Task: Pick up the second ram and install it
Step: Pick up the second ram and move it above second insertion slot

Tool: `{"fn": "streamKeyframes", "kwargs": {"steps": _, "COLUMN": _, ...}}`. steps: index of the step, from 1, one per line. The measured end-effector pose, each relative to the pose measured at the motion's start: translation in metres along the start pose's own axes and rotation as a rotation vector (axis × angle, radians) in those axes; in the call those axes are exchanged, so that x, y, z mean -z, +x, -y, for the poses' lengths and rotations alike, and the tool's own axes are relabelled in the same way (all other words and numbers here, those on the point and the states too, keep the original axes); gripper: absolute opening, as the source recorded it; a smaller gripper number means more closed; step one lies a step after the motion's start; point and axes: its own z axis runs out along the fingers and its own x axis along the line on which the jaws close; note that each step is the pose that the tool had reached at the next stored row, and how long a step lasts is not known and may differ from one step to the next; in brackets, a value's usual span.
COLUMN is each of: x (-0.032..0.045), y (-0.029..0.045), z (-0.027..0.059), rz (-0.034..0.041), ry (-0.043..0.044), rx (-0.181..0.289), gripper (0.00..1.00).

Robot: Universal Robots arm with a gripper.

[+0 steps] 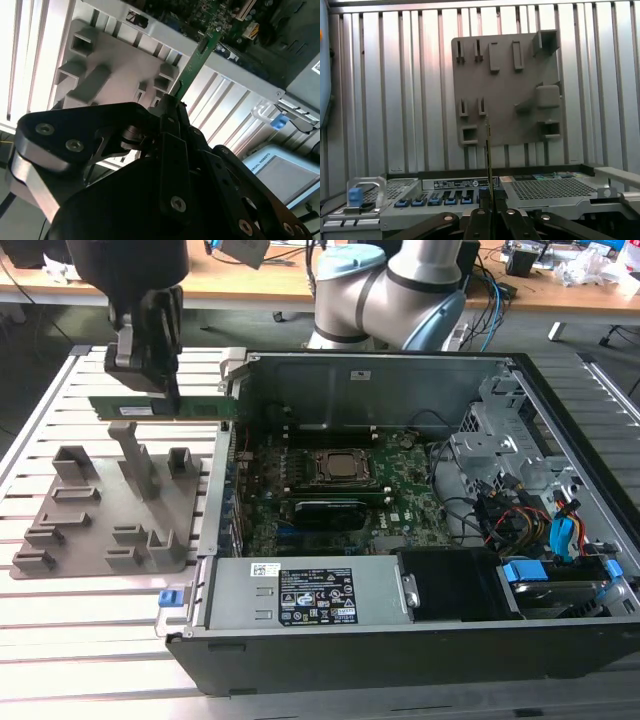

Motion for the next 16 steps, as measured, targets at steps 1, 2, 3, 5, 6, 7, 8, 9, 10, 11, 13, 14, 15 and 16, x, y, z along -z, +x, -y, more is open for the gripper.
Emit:
{"fn": "streamKeyframes", "kwargs": {"steps": 1, "x": 0.0002, "y": -0.0003, "z": 0.0046, "rz": 0.0, "ry": -0.0003, "rx": 0.0, "gripper": 0.14}}
{"fn": "streamKeyframes", "kwargs": {"steps": 2, "x": 0.0005, "y": -0.0006, "z": 0.0103, "rz": 0.0, "ry": -0.0006, "rx": 0.0, "gripper": 0.14}}
{"fn": "streamKeyframes", "kwargs": {"steps": 3, "x": 0.0008, "y": -0.0008, "z": 0.0156, "rz": -0.0001, "ry": -0.0009, "rx": 0.0, "gripper": 0.14}}
{"fn": "streamKeyframes", "kwargs": {"steps": 5, "x": 0.0013, "y": -0.0014, "z": 0.0261, "rz": -0.0001, "ry": -0.0017, "rx": 0.0, "gripper": 0.14}}
{"fn": "streamKeyframes", "kwargs": {"steps": 6, "x": 0.0015, "y": -0.0016, "z": 0.031, "rz": -0.0001, "ry": -0.0021, "rx": 0.0, "gripper": 0.14}}
{"fn": "streamKeyframes", "kwargs": {"steps": 7, "x": 0.0016, "y": -0.0018, "z": 0.035, "rz": -0.0001, "ry": -0.0023, "rx": 0.0, "gripper": 0.14}}
{"fn": "streamKeyframes", "kwargs": {"steps": 8, "x": 0.002, "y": -0.0023, "z": 0.0427, "rz": -0.0001, "ry": -0.0029, "rx": 0.0, "gripper": 0.14}}
{"fn": "streamKeyframes", "kwargs": {"steps": 9, "x": 0.0022, "y": -0.0025, "z": 0.0478, "rz": -0.0001, "ry": -0.0032, "rx": 0.0, "gripper": 0.14}}
{"fn": "streamKeyframes", "kwargs": {"steps": 10, "x": 0.0025, "y": -0.0027, "z": 0.0527, "rz": -0.0002, "ry": -0.0037, "rx": 0.0, "gripper": 0.14}}
{"fn": "streamKeyframes", "kwargs": {"steps": 11, "x": 0.0028, "y": -0.0031, "z": 0.0598, "rz": -0.0002, "ry": -0.0042, "rx": 0.0, "gripper": 0.14}}
{"fn": "streamKeyframes", "kwargs": {"steps": 13, "x": 0.0033, "y": -0.0037, "z": 0.0702, "rz": -0.0003, "ry": -0.0052, "rx": 0.0, "gripper": 0.14}}
{"fn": "streamKeyframes", "kwargs": {"steps": 14, "x": 0.0036, "y": -0.004, "z": 0.0763, "rz": -0.0002, "ry": -0.0058, "rx": 0.0, "gripper": 0.14}}
{"fn": "streamKeyframes", "kwargs": {"steps": 15, "x": 0.0039, "y": -0.0043, "z": 0.0827, "rz": -0.0004, "ry": -0.0065, "rx": 0.0, "gripper": 0.14}}
{"fn": "streamKeyframes", "kwargs": {"steps": 16, "x": 0.0043, "y": -0.0048, "z": 0.091, "rz": -0.0004, "ry": -0.0072, "rx": 0.0, "gripper": 0.14}}
